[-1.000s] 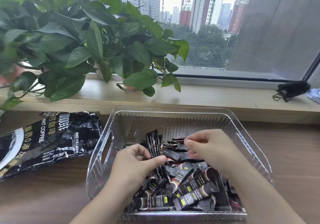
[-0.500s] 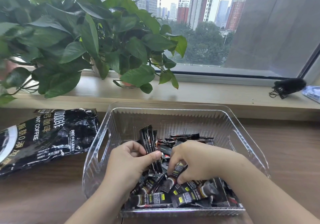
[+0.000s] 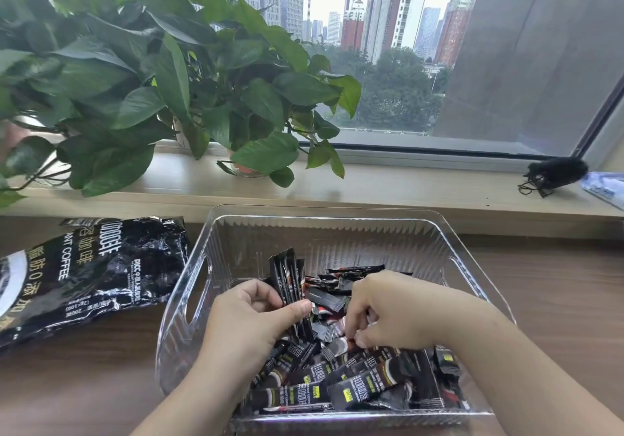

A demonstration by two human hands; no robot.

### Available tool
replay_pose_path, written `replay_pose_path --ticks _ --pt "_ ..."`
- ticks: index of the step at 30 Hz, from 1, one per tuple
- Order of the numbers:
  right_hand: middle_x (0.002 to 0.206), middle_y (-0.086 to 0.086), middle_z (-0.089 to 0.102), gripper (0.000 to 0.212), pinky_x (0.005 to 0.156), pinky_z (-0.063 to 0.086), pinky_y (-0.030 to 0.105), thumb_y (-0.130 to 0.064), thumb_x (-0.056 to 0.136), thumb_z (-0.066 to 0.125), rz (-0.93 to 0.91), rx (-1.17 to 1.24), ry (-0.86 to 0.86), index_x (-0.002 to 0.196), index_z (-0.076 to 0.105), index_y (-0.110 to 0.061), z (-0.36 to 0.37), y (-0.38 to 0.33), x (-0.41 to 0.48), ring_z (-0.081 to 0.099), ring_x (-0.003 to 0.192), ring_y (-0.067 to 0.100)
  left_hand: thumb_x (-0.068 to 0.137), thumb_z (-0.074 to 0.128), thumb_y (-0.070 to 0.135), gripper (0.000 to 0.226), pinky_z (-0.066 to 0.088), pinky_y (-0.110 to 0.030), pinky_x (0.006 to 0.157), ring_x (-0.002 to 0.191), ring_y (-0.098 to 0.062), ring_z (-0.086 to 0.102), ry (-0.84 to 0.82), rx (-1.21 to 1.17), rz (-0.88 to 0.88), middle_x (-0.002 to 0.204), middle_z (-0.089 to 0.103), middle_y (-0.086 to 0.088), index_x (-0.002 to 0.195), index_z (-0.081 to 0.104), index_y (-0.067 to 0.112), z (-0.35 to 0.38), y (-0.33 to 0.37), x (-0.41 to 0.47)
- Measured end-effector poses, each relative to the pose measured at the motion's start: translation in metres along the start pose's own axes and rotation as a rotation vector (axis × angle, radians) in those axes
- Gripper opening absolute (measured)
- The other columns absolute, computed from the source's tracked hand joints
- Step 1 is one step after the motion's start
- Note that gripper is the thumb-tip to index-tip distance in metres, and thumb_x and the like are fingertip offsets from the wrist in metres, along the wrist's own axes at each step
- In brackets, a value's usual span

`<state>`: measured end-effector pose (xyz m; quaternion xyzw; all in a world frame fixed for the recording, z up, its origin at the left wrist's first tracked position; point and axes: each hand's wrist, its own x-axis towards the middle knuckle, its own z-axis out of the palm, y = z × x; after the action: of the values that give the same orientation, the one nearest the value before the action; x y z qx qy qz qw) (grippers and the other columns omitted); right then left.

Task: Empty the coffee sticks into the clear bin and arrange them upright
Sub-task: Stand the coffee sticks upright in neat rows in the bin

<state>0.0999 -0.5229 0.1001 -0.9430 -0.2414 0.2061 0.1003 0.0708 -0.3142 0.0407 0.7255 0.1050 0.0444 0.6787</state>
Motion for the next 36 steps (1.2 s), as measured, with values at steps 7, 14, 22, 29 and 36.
replay_pose_path --ticks 7,14,22,29,36 --pt "0.081 -0.023 0.05 0.03 0.06 0.035 0.013 -0.031 0.086 0.079 0.043 0.014 0.003 0.115 0.072 -0.035 0.001 -0.004 -0.002 0.05 0.072 -0.005 0.055 0.095 0.026 0.043 0.057 -0.047 0.066 0.056 -0.019 0.053 0.003 0.012 0.018 0.051 0.058 0.0 0.068 0.058 0.01 -0.001 0.002 -0.002" --pt "0.086 -0.022 0.051 0.024 0.063 0.038 0.014 -0.034 0.088 0.075 0.088 0.064 0.2 0.111 0.071 -0.034 -0.01 0.001 -0.015 0.051 0.077 -0.005 0.057 0.095 0.026 0.043 0.046 -0.027 0.049 0.05 -0.013 0.05 -0.009 0.009 0.04 0.052 0.059 -0.001 0.069 0.058 0.009 -0.001 0.001 -0.002" --pt "0.081 -0.015 0.076 0.012 0.067 0.056 0.014 -0.035 0.082 0.082 0.171 0.797 0.563 0.092 0.078 -0.031 -0.002 -0.012 -0.011 0.07 0.073 0.0 0.057 0.094 0.025 0.043 0.046 -0.035 0.058 0.053 -0.016 0.046 -0.064 -0.009 0.033 0.048 0.051 0.002 0.07 0.057 0.008 0.0 0.006 -0.005" --pt "0.083 -0.007 0.078 0.015 0.081 0.062 0.033 -0.037 0.081 0.083 0.226 1.114 0.353 0.092 0.079 -0.027 0.019 -0.033 0.003 0.074 0.073 0.01 0.052 0.092 0.024 0.045 0.033 -0.025 0.051 0.043 -0.012 0.038 -0.132 -0.096 0.013 0.047 0.048 -0.002 0.07 0.054 0.008 0.001 0.007 -0.005" --pt "0.09 0.007 0.079 0.015 0.076 0.06 0.024 -0.015 0.079 0.085 0.225 1.357 0.316 0.092 0.079 -0.008 0.024 -0.033 0.007 0.077 0.086 0.017 0.058 0.09 0.014 0.042 0.034 -0.022 0.042 0.039 -0.011 0.037 -0.16 -0.164 -0.028 0.045 0.046 0.001 0.071 0.051 0.007 0.002 0.008 -0.006"
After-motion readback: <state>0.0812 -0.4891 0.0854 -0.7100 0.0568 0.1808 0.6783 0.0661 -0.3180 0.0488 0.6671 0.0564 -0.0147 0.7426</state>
